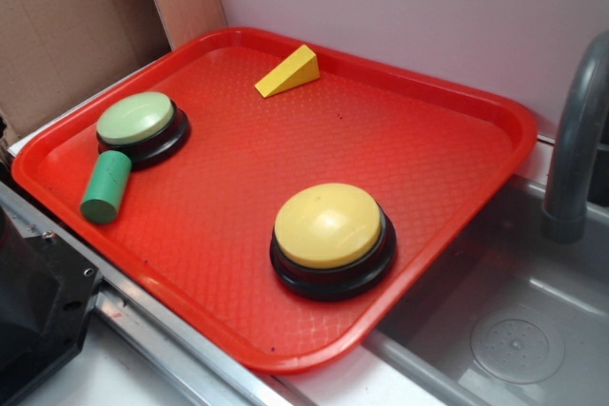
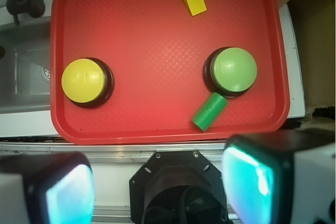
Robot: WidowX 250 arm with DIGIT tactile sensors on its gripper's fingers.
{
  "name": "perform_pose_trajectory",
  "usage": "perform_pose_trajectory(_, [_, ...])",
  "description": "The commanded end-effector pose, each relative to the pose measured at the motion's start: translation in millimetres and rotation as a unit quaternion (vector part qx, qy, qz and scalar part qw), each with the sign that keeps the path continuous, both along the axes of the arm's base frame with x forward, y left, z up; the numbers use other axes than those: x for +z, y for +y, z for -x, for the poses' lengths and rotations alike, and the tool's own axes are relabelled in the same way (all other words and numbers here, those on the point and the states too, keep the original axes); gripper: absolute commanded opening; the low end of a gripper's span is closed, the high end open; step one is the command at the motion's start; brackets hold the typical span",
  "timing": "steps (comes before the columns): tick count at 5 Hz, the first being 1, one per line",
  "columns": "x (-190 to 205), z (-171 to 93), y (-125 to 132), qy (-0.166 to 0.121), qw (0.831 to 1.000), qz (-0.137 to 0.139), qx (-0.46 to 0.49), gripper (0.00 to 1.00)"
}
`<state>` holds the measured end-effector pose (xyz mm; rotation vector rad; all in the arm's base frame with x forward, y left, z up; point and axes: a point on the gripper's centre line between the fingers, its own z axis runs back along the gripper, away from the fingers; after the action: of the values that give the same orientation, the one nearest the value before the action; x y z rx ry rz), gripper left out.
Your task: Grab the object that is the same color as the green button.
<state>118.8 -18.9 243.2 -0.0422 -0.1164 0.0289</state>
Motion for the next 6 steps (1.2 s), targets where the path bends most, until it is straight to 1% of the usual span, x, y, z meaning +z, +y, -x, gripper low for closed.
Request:
perform_pose_trajectory(1, [0,0,0,0.0,1.0,0.0,0.0,1.0])
perform_pose_trajectory(2, [-21,-2,16,0.022,0.999,-0.002,0.026,1.0])
perform_pose_trajectory(3, [-57,-7,37,0.007,0.998,-0.007,0.057,1.0])
perform_pose_trajectory(4, [-91,-10,55,-0.003,0.994,-0.025,0.106,1.0])
perform_pose_trajectory(5, [-130,-19,73,-0.001,0.99,-0.046,0.131,1.0])
perform_pose_trajectory(6, [-154,-27,81,-0.004,0.986,-0.062,0.152,1.0])
